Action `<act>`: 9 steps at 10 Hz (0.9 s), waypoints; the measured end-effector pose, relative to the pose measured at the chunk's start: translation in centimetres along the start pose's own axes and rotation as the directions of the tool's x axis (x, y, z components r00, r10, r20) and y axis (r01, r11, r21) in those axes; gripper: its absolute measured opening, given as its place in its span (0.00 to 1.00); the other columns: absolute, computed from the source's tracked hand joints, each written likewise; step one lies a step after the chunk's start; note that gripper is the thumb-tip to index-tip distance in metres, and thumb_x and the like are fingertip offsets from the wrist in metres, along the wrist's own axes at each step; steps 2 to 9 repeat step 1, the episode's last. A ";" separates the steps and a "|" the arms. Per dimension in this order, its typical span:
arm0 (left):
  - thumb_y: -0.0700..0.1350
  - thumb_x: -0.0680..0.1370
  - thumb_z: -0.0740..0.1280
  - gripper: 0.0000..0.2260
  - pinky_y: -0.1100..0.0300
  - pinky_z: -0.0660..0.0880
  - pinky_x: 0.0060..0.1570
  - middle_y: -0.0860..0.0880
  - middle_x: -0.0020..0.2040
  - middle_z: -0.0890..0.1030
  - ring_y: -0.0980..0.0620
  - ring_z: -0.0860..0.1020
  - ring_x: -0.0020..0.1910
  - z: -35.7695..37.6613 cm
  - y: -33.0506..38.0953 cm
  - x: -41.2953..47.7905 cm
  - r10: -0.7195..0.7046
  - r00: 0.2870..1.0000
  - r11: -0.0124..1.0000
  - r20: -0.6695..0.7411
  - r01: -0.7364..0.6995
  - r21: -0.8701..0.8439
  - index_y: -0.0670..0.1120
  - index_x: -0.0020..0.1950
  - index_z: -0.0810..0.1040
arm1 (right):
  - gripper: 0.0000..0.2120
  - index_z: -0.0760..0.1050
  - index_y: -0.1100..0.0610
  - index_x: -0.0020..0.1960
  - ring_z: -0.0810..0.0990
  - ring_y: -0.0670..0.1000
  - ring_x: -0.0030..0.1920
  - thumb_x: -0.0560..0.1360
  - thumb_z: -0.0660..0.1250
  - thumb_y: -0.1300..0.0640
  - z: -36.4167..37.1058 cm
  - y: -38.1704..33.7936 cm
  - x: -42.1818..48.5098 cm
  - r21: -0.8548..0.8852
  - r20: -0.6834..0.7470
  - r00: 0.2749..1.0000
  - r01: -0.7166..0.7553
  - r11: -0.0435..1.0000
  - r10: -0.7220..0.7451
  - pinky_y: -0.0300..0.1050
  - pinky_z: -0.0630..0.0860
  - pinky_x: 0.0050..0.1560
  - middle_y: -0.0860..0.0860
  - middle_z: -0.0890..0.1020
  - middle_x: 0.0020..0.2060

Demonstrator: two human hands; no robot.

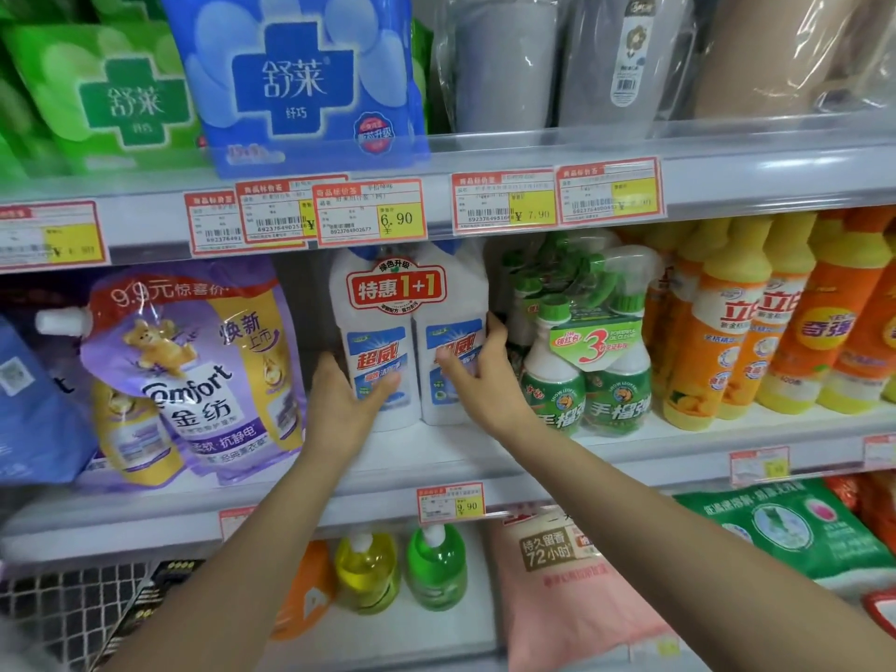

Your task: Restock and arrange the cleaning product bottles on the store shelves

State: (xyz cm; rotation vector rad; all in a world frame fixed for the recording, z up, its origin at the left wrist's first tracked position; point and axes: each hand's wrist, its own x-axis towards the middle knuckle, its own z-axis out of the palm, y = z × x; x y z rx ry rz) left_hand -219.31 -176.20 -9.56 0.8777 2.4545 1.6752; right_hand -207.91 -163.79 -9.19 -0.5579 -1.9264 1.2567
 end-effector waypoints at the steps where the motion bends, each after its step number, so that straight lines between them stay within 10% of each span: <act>1: 0.48 0.76 0.72 0.35 0.51 0.62 0.71 0.41 0.75 0.65 0.44 0.62 0.75 -0.5 -0.3 -3.5 0.177 0.972 0.969 -0.153 -0.145 0.200 0.40 0.77 0.59 | 0.40 0.49 0.59 0.78 0.67 0.49 0.73 0.76 0.69 0.50 -1.1 -0.3 -2.4 0.007 0.031 0.998 0.047 0.999 -0.047 0.52 0.65 0.74 0.50 0.68 0.72; 9: 0.48 0.76 0.72 0.35 0.51 0.62 0.71 0.41 0.75 0.65 0.44 0.62 0.75 -0.5 -0.3 -3.5 0.177 0.972 0.969 -0.153 -0.145 0.200 0.40 0.77 0.59 | 0.40 0.49 0.59 0.78 0.67 0.49 0.73 0.76 0.69 0.50 -1.1 -0.3 -2.4 0.007 0.031 0.998 0.047 0.999 -0.047 0.52 0.65 0.74 0.50 0.68 0.72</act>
